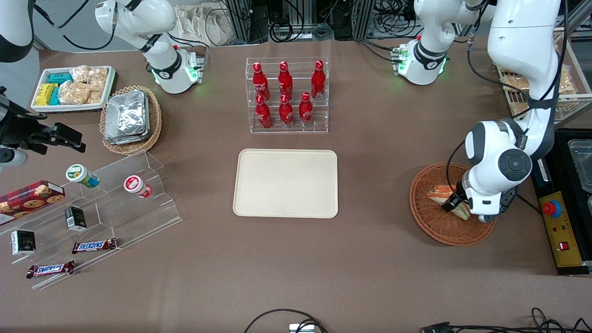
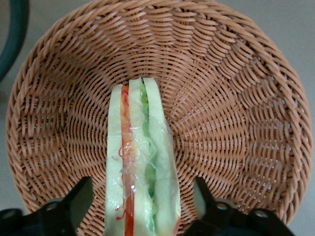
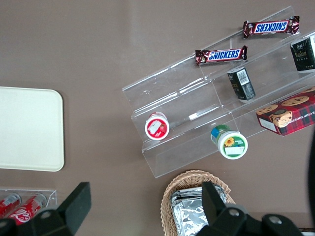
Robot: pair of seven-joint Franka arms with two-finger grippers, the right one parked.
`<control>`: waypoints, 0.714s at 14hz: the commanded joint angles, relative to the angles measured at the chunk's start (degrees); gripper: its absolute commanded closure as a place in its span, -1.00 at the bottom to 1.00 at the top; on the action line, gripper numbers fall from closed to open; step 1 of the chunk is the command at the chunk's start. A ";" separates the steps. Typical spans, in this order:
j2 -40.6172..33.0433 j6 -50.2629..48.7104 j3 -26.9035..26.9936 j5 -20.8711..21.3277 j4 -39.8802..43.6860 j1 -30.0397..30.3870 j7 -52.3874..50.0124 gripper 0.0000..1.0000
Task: Place sandwich from basket to tray
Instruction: 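Close the left gripper on the sandwich's crust edge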
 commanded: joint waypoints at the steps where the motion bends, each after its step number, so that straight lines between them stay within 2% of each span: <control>1: -0.18 0.64 -0.13 0.56 -0.32 0.02 -0.71 0.23; 3: -0.44 0.11 -0.13 0.65 -0.23 0.02 -0.10 1.00; 7: -3.15 -5.85 -0.13 0.91 1.69 -0.07 8.14 1.00; 10: -6.67 -13.13 -0.22 0.74 5.38 -0.07 21.75 1.00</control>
